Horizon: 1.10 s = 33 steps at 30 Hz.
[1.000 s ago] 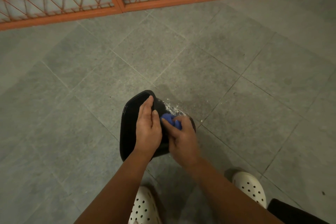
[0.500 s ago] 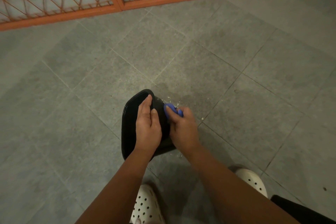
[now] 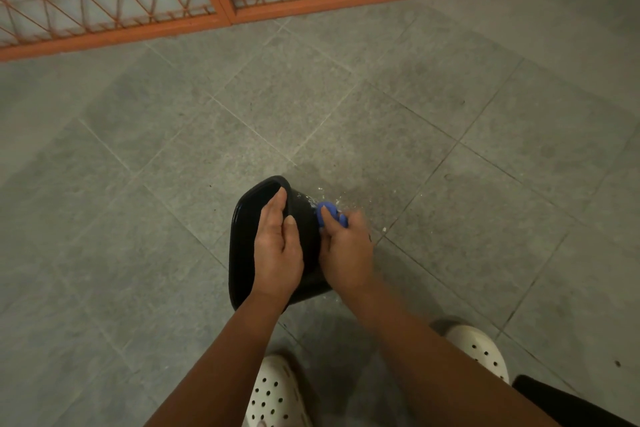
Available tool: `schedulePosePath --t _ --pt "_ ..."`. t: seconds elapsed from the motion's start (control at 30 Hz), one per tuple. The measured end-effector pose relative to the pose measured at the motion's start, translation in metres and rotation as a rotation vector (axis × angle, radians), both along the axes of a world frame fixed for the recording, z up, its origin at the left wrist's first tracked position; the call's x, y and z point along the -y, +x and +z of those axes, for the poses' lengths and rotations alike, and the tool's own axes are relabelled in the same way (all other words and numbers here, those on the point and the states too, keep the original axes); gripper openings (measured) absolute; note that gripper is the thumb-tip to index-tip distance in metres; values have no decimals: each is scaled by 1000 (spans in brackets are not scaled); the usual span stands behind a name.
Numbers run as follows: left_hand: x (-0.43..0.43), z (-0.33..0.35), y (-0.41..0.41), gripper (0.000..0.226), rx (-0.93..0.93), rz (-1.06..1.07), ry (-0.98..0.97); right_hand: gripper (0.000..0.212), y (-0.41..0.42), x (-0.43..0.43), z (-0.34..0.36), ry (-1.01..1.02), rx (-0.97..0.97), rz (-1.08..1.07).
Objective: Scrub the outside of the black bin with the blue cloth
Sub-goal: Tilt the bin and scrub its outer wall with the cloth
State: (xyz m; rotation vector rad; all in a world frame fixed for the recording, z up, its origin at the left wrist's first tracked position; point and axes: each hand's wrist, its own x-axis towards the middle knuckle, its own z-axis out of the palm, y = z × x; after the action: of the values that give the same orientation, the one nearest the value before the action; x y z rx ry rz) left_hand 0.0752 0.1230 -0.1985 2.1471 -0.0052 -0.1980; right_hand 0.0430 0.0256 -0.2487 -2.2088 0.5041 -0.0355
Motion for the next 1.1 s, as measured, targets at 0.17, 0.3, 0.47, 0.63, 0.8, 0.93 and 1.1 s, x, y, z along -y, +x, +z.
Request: schedulePosePath --t 0.17,0.3,0.47,0.63,0.8,0.93,1.1 --pt "1 -2 -3 45 6 -17 11 36 8 4 3 -47 68 105" --pt "1 0 -2 46 28 -29 26 32 6 12 -6 -89 -28 3" --pt "1 -1 -4 46 35 -50 46 36 0 0 7 -40 67 46" --pt "-1 0 -6 46 40 -42 47 37 1 12 -16 -48 -30 -14" --pt "1 -1 -5 46 39 -36 36 37 -13 -4 2 55 -33 -43" --pt "-3 -1 -4 46 30 4 25 35 -3 -6 1 6 61 52" --pt "0 0 -5 45 28 -7 13 33 -9 7 -16 -96 -61 -68"
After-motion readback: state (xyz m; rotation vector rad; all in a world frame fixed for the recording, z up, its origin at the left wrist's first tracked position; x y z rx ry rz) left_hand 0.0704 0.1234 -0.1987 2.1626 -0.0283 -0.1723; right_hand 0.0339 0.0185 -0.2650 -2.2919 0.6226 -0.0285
